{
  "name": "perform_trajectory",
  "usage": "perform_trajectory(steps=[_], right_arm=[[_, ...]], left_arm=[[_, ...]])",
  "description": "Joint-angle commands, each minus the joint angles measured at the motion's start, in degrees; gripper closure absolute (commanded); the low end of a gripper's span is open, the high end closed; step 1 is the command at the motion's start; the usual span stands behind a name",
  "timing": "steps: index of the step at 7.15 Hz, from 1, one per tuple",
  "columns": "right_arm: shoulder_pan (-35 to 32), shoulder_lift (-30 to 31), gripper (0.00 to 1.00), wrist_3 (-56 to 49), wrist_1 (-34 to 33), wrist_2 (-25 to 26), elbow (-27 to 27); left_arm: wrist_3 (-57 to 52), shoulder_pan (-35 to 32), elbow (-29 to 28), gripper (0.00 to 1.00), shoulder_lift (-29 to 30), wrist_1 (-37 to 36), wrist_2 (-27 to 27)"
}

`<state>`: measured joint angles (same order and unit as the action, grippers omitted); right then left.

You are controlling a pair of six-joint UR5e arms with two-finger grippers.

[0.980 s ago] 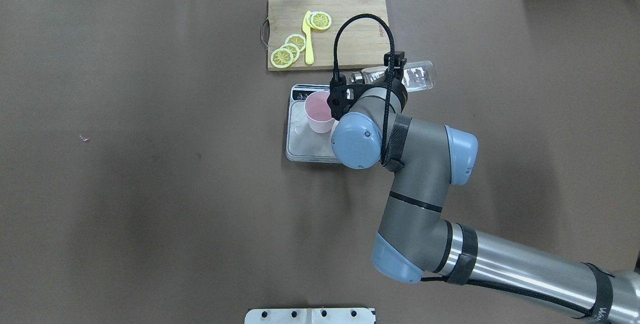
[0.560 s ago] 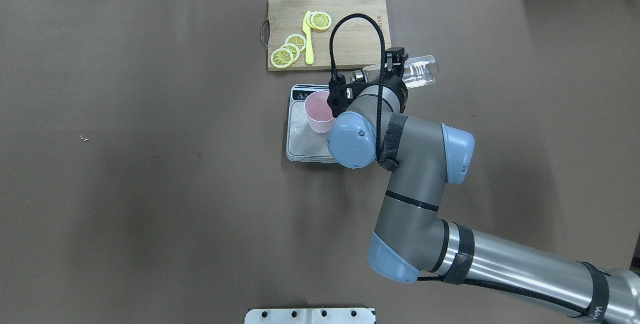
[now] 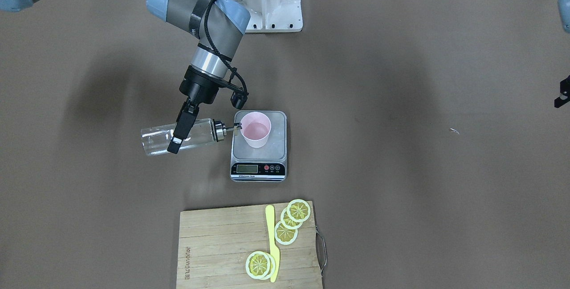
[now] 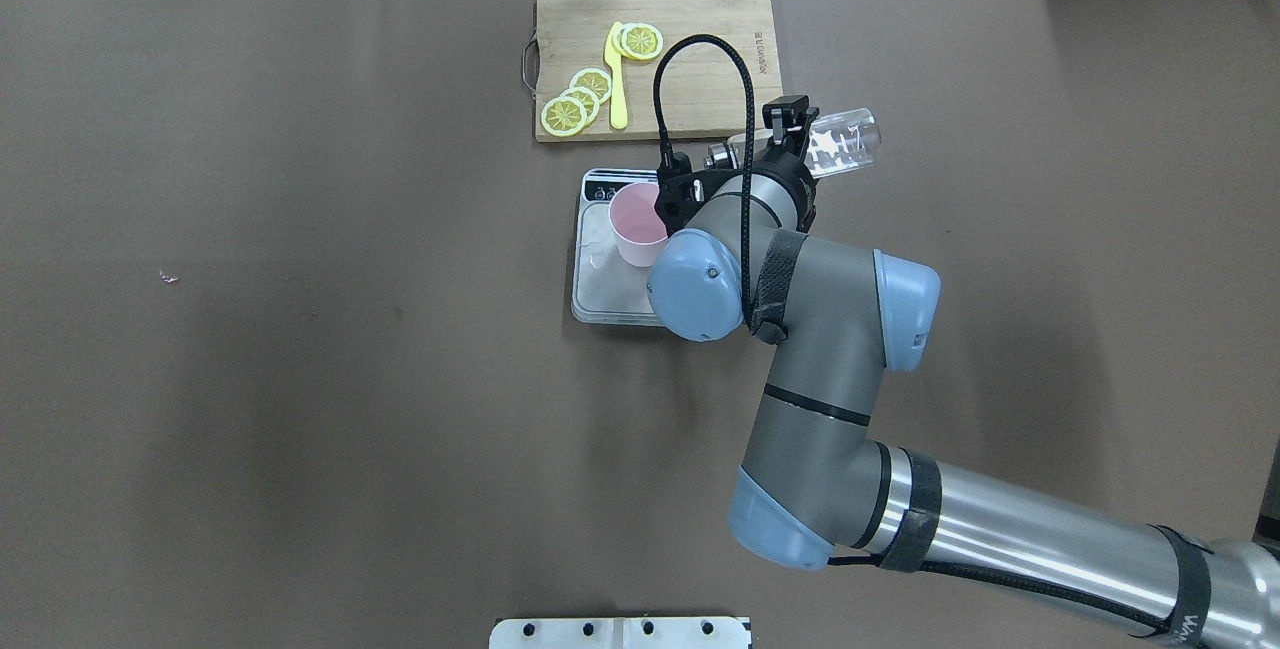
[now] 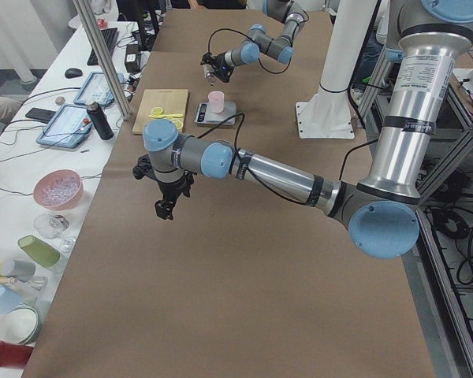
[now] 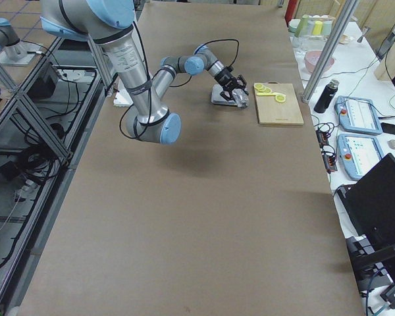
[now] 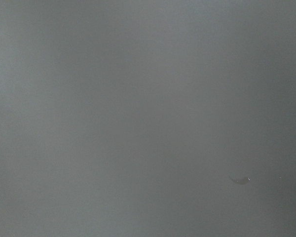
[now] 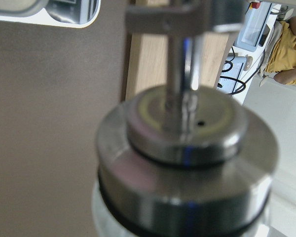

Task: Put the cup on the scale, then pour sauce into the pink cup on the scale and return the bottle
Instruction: 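Tilt the sauce bottle with the right gripper to pour into the cup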

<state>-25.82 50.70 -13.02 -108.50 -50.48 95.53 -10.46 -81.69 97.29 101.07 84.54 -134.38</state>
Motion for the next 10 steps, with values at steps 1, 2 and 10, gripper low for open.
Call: perform_trajectory(steps=[1, 2, 10], right_arm=[[0.2, -0.7, 0.78, 0.0, -0.1, 0.0, -0.2], [0.2, -0.8, 0.78, 0.0, -0.2, 0.1, -0.8], [0.5, -1.3, 0.77, 0.5, -1.1, 1.9, -0.5]], left_arm=[[0.0, 0.0, -0.1, 0.03, 0.0, 0.0, 0.0], [0.0, 0.0, -0.1, 0.03, 0.0, 0.0, 0.0], [0.0, -0.2, -0.3, 0.03, 0.2, 0.0, -0.1]])
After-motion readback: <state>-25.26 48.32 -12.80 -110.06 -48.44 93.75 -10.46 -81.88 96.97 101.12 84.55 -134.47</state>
